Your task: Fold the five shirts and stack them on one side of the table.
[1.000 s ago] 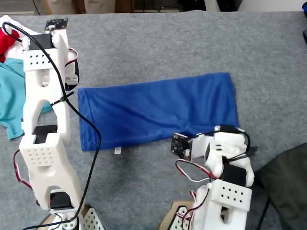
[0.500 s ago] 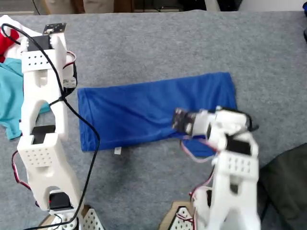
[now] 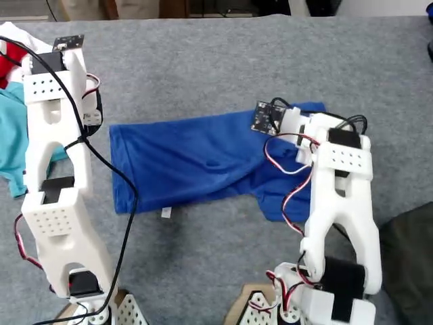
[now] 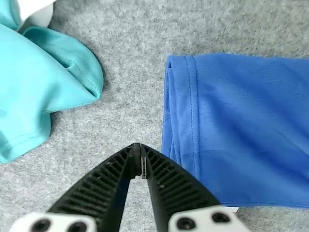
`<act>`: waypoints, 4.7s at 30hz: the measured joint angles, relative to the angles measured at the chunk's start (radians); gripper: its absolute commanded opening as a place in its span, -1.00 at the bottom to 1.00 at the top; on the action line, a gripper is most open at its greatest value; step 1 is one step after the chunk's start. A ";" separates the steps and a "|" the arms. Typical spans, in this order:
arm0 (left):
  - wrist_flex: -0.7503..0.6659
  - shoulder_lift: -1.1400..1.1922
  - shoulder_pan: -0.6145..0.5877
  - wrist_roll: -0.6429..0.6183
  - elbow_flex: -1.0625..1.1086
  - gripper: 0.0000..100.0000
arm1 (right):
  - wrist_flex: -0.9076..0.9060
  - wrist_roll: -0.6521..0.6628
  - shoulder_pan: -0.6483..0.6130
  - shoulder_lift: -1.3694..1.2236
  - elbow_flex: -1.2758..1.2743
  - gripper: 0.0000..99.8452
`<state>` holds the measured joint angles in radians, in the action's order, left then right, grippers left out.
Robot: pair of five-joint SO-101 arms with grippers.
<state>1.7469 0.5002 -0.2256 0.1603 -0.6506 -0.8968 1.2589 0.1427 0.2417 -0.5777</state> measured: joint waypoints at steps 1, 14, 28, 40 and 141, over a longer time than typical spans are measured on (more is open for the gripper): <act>0.000 0.000 0.000 0.000 0.000 -0.96 | -0.015 0.000 -0.006 0.000 0.002 -0.67; 0.000 0.000 0.000 0.000 0.002 -0.96 | -0.117 -0.028 -0.051 0.005 0.002 -0.66; 0.000 -0.002 0.172 -0.029 0.098 -0.96 | -0.354 0.078 -0.092 0.574 -0.374 -0.66; 0.000 -0.002 0.181 -0.032 0.126 -0.96 | -0.331 0.086 -0.092 0.672 -0.586 -0.56; 0.000 -0.002 0.130 -0.037 0.126 -0.96 | -0.302 0.002 -0.123 0.018 0.129 -0.99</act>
<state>1.7469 0.4987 -0.0951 0.1235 -0.5247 -1.1991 1.2605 0.0199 0.2601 -0.4488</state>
